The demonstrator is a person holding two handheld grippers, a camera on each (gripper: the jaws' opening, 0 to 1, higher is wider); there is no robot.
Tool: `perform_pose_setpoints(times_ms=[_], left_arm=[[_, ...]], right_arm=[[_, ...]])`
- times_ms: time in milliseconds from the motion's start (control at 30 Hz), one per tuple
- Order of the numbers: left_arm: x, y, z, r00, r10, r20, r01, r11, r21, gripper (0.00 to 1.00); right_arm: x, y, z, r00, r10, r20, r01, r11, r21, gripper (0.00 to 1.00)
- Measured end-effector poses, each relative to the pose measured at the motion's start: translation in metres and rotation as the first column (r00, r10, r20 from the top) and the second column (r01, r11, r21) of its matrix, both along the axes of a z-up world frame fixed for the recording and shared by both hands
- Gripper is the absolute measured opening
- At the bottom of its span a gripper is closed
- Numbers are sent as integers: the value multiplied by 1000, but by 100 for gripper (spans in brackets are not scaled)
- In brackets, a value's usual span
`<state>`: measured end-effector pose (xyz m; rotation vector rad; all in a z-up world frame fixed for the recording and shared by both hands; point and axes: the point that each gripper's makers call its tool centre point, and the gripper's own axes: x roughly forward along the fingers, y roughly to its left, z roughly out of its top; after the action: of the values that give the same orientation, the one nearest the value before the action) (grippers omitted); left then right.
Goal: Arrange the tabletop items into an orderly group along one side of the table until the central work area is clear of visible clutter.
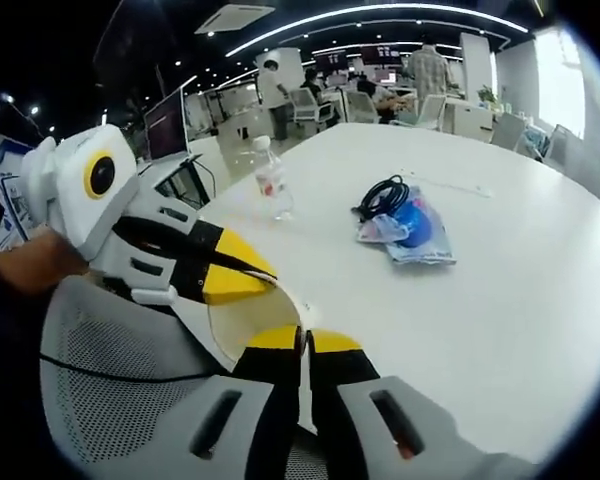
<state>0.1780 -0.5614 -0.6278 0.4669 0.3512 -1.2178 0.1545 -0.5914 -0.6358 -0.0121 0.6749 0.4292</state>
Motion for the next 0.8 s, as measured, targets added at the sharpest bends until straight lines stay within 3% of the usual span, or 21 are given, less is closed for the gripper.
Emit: perform_pose_setpoints(times_ms=[133,233,333,533,800], left_arm=[[3,0,-2,998,32,-57,-33,999,-13,0],[7,2,-5,997,50,-57,-49,999,10,0],[12,5,-8,994,71,-80,-70,997,18,0],[23,12,-14,986,117,-117,-115,993,31,0],[47,22,-21,970,185,-154,-182,983,35,0]], right_arm=[[3,-1,6,999,13,46,-11,999,-31,2],[4,-2,9,997,16,76,-12,999,-42,3],[8,-4,17,992,5,123,-1,999,-33,13],[9,-7,24,987,0,163,5,1000,-25,25],[9,-15,27,979,-17,202,20,1000,-14,52]])
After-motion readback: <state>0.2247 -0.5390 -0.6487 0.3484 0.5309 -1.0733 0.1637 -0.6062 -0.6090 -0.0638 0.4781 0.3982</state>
